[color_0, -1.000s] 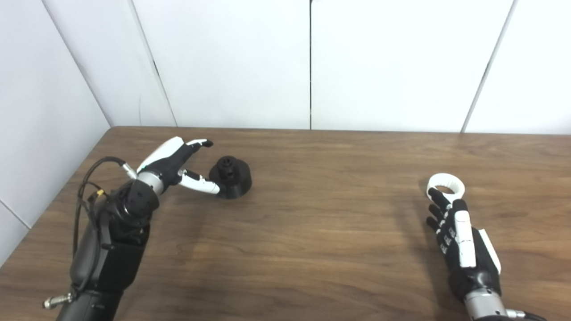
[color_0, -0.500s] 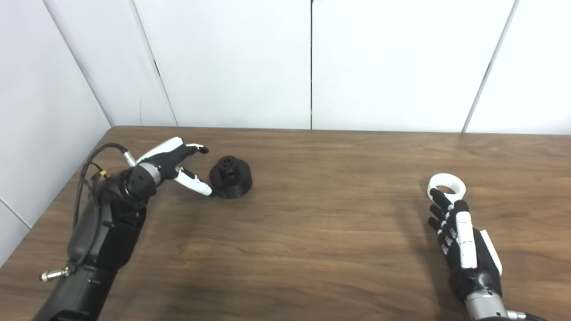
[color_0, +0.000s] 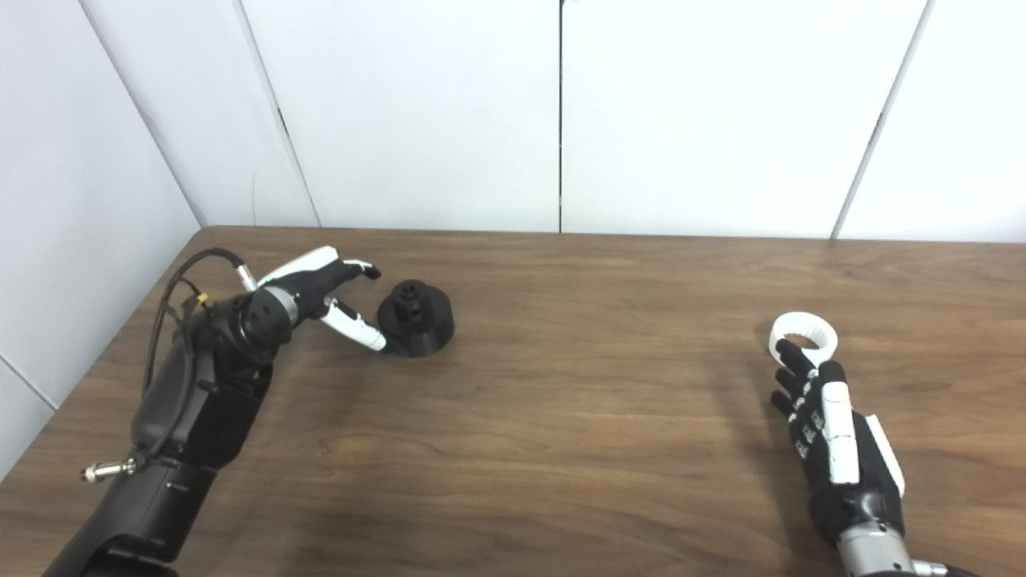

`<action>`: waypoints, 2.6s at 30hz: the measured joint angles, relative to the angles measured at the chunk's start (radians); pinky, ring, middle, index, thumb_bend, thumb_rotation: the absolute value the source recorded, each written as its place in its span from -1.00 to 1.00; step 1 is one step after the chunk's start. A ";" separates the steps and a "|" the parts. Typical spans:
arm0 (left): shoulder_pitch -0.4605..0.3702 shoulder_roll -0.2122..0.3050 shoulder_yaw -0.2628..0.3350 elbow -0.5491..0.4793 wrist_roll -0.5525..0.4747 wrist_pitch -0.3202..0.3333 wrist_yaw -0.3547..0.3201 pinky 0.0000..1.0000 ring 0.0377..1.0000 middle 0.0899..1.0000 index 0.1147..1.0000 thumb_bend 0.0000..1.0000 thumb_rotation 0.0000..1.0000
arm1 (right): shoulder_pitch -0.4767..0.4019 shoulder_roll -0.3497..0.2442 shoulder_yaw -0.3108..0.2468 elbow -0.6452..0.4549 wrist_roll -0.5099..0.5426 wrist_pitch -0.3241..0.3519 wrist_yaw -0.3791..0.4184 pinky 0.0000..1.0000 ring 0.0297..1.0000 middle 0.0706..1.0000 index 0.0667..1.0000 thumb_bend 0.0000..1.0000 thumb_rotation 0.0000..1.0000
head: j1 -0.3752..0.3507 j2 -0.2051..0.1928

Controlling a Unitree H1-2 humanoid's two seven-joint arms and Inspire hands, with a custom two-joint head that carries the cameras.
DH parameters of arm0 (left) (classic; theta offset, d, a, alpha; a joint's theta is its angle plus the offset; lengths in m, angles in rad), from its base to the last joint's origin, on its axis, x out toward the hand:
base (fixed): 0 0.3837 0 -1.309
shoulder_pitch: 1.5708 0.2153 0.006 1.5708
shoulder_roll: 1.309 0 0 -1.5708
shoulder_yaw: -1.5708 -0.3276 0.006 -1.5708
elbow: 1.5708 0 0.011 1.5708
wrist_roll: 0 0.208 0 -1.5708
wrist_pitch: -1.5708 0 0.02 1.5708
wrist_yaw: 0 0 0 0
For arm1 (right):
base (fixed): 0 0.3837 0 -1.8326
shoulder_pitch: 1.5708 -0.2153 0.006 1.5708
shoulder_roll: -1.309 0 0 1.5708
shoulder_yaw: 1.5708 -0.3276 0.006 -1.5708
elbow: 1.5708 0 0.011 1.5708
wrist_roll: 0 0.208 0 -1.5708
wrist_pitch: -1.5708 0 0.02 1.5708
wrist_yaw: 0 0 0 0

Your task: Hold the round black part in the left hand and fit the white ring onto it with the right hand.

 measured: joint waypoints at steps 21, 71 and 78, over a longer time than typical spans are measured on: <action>-0.013 -0.011 -0.048 0.009 0.021 0.000 0.024 0.97 1.00 1.00 0.91 1.00 -0.52 | 0.006 0.004 0.001 0.000 -0.004 -0.007 -0.010 0.88 0.90 0.89 0.73 0.12 1.00 | -0.017 0.002; -0.028 -0.014 -0.146 0.036 0.001 -0.002 0.036 1.00 1.00 0.96 0.69 0.92 -0.51 | 0.013 0.003 -0.001 -0.027 -0.005 -0.005 -0.027 0.92 0.94 0.91 0.76 0.15 1.00 | -0.038 0.023; -0.028 -0.014 -0.151 0.043 0.000 -0.003 0.047 1.00 1.00 0.97 0.62 0.83 -0.51 | 0.013 0.002 -0.002 -0.027 -0.004 -0.004 -0.026 0.94 0.96 0.90 0.76 0.16 1.00 | -0.037 0.023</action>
